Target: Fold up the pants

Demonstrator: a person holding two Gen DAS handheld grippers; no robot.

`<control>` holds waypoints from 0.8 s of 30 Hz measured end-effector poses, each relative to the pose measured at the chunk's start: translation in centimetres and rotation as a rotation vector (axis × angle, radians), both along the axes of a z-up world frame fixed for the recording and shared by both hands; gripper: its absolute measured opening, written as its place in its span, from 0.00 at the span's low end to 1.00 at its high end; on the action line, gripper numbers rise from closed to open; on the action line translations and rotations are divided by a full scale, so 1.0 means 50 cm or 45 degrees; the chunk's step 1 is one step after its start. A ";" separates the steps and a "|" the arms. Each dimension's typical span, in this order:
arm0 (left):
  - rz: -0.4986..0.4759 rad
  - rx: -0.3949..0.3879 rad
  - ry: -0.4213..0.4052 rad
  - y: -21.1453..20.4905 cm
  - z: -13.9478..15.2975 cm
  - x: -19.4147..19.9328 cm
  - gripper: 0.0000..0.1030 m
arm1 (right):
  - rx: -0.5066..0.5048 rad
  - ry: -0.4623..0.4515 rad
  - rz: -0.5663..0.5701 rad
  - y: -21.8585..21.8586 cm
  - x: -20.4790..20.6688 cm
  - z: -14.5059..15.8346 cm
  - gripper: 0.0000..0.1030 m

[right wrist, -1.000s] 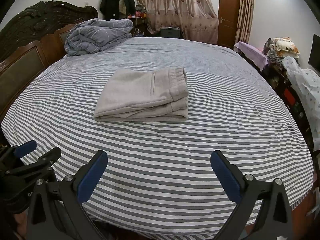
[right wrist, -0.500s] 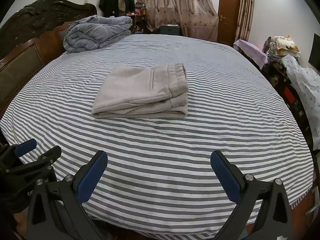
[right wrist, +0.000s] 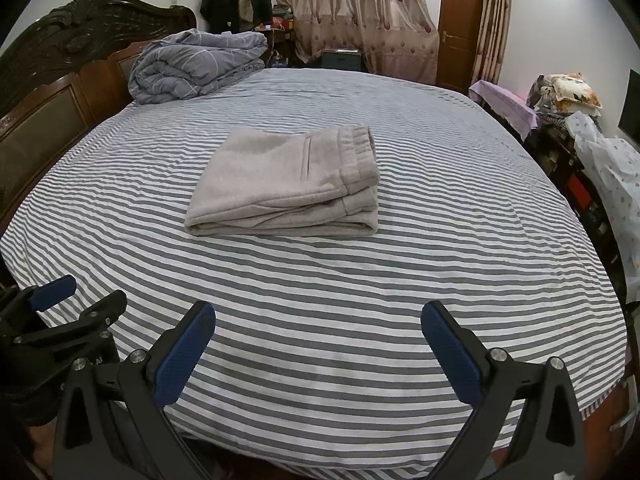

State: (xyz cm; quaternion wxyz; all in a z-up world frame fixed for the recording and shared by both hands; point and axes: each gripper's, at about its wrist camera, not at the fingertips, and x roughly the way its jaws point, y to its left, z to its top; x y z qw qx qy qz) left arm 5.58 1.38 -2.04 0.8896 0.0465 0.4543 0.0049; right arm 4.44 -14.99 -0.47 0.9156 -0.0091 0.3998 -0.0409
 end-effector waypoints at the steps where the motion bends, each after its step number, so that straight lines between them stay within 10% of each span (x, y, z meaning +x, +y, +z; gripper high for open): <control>1: -0.003 -0.003 0.000 0.000 0.000 0.000 0.62 | -0.001 0.000 -0.003 0.000 0.000 0.000 0.99; 24: -0.002 0.006 -0.010 -0.008 0.002 -0.011 0.62 | 0.010 0.001 -0.003 -0.002 0.000 0.004 0.99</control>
